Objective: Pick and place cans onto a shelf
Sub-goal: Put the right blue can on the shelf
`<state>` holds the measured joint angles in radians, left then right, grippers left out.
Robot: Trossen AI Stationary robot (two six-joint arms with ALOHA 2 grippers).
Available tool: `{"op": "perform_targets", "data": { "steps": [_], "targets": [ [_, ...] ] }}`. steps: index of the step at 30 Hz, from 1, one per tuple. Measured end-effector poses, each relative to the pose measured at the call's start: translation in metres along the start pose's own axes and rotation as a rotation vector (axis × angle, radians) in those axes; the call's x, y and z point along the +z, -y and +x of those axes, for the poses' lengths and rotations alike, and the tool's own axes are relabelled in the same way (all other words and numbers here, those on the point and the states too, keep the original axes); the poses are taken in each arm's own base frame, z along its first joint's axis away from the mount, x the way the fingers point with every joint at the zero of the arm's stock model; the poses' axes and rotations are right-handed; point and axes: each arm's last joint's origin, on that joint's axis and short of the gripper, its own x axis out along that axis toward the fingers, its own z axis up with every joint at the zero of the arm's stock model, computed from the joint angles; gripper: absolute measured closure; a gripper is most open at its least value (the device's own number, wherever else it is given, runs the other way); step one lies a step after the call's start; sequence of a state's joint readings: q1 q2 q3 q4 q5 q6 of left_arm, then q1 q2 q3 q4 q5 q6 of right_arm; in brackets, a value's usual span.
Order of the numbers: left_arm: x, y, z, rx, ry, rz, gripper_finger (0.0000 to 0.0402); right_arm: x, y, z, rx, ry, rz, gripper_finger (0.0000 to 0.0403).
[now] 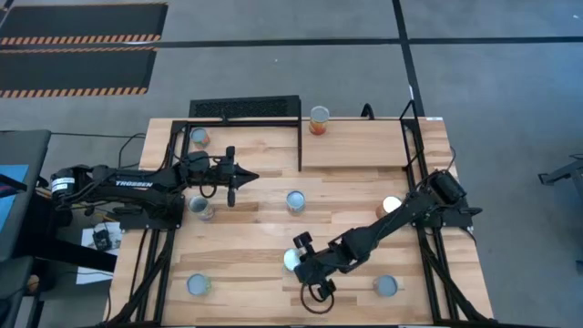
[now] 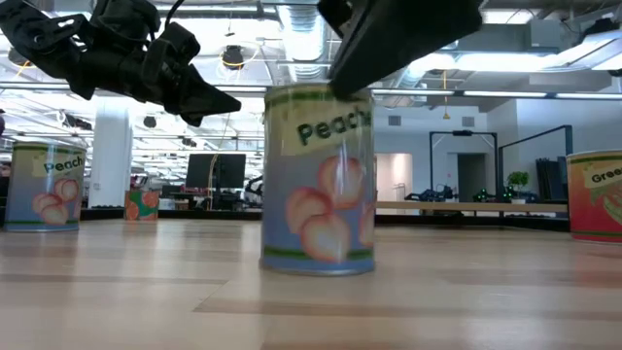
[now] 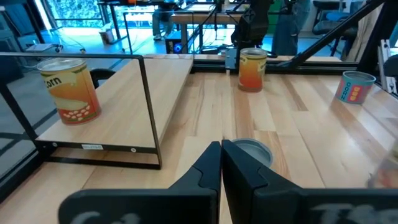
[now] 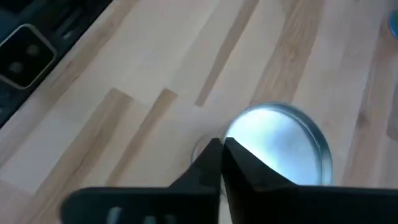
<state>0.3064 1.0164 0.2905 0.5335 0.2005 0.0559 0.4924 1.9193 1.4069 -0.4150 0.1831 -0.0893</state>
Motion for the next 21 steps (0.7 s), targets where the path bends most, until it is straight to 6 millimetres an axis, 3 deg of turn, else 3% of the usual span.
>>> {"op": "perform_targets", "data": {
  "steps": [5, 13, 17, 21],
  "targets": [
    [0.000, 0.000, 0.000, -0.002, -0.004, 0.001, 0.0400, -0.002, 0.014, -0.017, -0.042, -0.023, 0.010, 0.0387],
    [0.000, 0.000, 0.000, 0.002, 0.000, 0.003, 0.0400, -0.004, 0.053, -0.090, -0.174, -0.019, 0.068, 0.0397],
    [0.000, 0.000, 0.000, 0.005, 0.000, 0.006, 0.0400, -0.020, 0.080, -0.134, -0.291, -0.076, 0.129, 0.0398],
    [0.001, -0.001, 0.000, 0.032, 0.009, 0.032, 0.0400, -0.049, 0.115, -0.160, -0.392, -0.153, 0.187, 0.0398]
  ]
}}
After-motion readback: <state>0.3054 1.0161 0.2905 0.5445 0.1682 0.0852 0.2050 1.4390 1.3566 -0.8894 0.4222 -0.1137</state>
